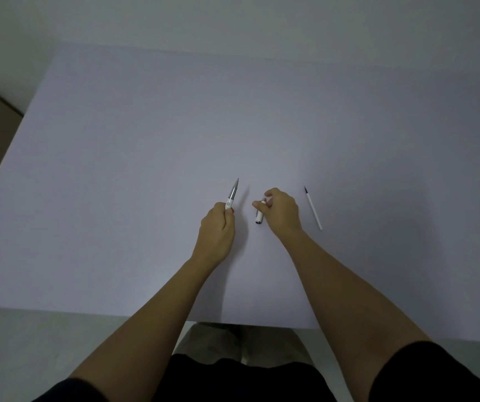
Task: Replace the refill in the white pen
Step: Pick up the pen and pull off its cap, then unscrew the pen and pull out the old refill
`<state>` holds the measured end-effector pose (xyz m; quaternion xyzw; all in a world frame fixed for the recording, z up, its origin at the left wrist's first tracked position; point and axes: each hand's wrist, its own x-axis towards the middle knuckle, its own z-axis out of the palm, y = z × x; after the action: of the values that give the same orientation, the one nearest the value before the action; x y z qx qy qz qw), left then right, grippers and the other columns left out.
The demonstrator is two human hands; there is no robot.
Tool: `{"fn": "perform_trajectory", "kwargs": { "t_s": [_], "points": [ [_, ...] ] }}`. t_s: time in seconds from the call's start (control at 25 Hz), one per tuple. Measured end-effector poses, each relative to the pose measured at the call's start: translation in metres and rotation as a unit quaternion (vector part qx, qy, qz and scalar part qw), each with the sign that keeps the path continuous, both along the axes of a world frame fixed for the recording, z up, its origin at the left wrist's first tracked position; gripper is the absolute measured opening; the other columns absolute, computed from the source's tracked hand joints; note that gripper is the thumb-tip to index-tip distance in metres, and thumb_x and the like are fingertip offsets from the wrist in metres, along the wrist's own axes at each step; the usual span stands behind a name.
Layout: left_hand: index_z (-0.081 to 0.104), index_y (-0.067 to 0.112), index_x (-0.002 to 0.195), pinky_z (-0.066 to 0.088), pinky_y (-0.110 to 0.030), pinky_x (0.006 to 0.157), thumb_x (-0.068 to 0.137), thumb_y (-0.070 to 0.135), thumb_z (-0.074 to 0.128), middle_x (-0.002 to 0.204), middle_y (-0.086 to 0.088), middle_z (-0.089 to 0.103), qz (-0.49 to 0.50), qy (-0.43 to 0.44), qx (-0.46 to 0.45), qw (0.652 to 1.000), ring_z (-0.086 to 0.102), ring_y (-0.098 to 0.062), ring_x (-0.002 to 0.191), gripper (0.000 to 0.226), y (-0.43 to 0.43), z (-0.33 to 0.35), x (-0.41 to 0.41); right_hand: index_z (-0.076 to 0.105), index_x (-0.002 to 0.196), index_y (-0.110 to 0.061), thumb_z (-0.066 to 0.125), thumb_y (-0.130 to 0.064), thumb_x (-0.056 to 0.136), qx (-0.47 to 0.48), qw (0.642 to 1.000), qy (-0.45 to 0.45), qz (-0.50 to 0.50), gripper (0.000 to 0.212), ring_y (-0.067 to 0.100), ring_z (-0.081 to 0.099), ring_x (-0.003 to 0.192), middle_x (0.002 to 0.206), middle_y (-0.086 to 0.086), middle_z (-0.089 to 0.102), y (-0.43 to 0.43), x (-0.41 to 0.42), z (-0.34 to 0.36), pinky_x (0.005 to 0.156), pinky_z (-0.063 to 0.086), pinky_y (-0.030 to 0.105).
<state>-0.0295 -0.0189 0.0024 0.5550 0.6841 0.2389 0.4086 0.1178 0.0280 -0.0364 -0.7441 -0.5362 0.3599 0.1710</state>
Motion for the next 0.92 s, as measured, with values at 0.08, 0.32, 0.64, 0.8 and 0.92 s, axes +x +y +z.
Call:
{"fn": "perform_trajectory", "kwargs": {
  "t_s": [0.08, 0.32, 0.64, 0.8, 0.92],
  "points": [
    [0.052, 0.000, 0.096, 0.034, -0.028, 0.055, 0.100, 0.023, 0.029, 0.075, -0.005, 0.050, -0.001, -0.002, -0.001, 1.000, 0.044, -0.019, 0.066, 0.033, 0.000, 0.001, 0.002, 0.055, 0.119, -0.003, 0.063, -0.033, 0.086, -0.002, 1.000, 0.001, 0.004, 0.045, 0.026, 0.059, 0.102, 0.103, 0.015, 0.067, -0.001, 0.003, 0.001, 0.073, 0.033, 0.021],
    [0.048, 0.005, 0.088, 0.032, -0.027, 0.054, 0.100, 0.027, 0.028, 0.070, 0.000, 0.046, -0.029, -0.001, 0.002, 1.000, 0.040, -0.015, 0.061, 0.032, 0.000, 0.004, 0.009, 0.067, 0.096, -0.004, 0.057, -0.030, 0.091, 0.097, 0.991, 0.073, -0.057, 0.028, 0.022, 0.062, 0.080, 0.087, 0.012, 0.069, -0.010, 0.011, 0.023, 0.076, 0.048, 0.033],
    [0.045, 0.011, 0.083, 0.031, -0.024, 0.054, 0.101, 0.028, 0.028, 0.070, 0.006, 0.041, -0.097, 0.025, 0.050, 0.994, 0.038, -0.010, 0.061, 0.030, -0.001, 0.005, 0.030, 0.072, 0.087, -0.014, 0.069, -0.031, 0.082, 0.060, 0.958, 0.267, -0.081, 0.017, -0.001, 0.063, 0.074, 0.077, -0.008, 0.067, -0.014, 0.013, 0.061, 0.082, 0.052, 0.021],
    [0.045, 0.012, 0.084, 0.031, -0.022, 0.053, 0.101, 0.030, 0.026, 0.067, 0.010, 0.041, -0.130, 0.010, 0.056, 0.990, 0.039, -0.008, 0.059, 0.031, -0.004, 0.015, 0.035, 0.070, 0.073, -0.014, 0.064, -0.023, 0.087, 0.056, 0.946, 0.305, -0.096, 0.018, -0.002, 0.059, 0.065, 0.067, -0.006, 0.062, -0.017, 0.018, 0.066, 0.080, 0.049, 0.021],
    [0.052, 0.011, 0.090, 0.033, -0.023, 0.056, 0.101, 0.034, 0.026, 0.068, 0.009, 0.047, -0.131, -0.062, -0.003, 0.989, 0.041, -0.010, 0.058, 0.036, -0.002, 0.018, 0.030, 0.071, 0.075, -0.013, 0.061, -0.020, 0.088, 0.048, 0.940, 0.323, -0.097, 0.018, 0.001, 0.059, 0.071, 0.069, -0.007, 0.064, -0.018, 0.024, 0.067, 0.091, 0.049, 0.029]
  ]
}}
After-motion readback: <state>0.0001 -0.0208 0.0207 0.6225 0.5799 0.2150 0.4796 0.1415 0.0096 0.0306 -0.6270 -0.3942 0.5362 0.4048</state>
